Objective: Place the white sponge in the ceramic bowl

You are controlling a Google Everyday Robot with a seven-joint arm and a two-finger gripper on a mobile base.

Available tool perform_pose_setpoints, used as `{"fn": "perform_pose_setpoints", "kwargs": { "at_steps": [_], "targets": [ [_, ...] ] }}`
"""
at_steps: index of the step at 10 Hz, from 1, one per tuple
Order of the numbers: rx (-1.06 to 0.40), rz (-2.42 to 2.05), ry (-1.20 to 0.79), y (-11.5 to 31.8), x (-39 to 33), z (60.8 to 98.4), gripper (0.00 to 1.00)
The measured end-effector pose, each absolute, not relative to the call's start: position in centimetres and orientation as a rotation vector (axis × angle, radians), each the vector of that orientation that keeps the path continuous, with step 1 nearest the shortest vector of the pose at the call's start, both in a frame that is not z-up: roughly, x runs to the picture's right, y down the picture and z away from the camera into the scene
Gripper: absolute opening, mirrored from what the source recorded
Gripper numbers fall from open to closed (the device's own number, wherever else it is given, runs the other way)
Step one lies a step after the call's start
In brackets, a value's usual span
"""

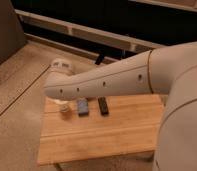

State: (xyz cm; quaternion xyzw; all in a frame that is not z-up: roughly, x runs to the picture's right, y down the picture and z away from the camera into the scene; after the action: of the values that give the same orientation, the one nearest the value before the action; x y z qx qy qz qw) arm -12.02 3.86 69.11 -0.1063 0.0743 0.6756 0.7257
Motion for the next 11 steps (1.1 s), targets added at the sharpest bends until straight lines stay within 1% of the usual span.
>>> {"fn": "perform_pose_setpoints", "kwargs": {
  "at_steps": [2, 4, 6, 7, 11],
  "targets": [
    [-0.237, 1.487, 0.161, 3.9, -12.3, 69.1, 0.65],
    [-0.209, 1.494, 0.195, 3.4, -10.5, 70.1, 0.65],
    [-0.163, 1.505, 0.238, 2.1, -6.8, 72.7, 0.65],
    [-0.172, 1.513, 0.229, 1.8, -6.6, 73.6, 0.65],
    [-0.272, 1.58, 0.205, 2.2, -6.3, 78.5, 0.65]
  ]
}}
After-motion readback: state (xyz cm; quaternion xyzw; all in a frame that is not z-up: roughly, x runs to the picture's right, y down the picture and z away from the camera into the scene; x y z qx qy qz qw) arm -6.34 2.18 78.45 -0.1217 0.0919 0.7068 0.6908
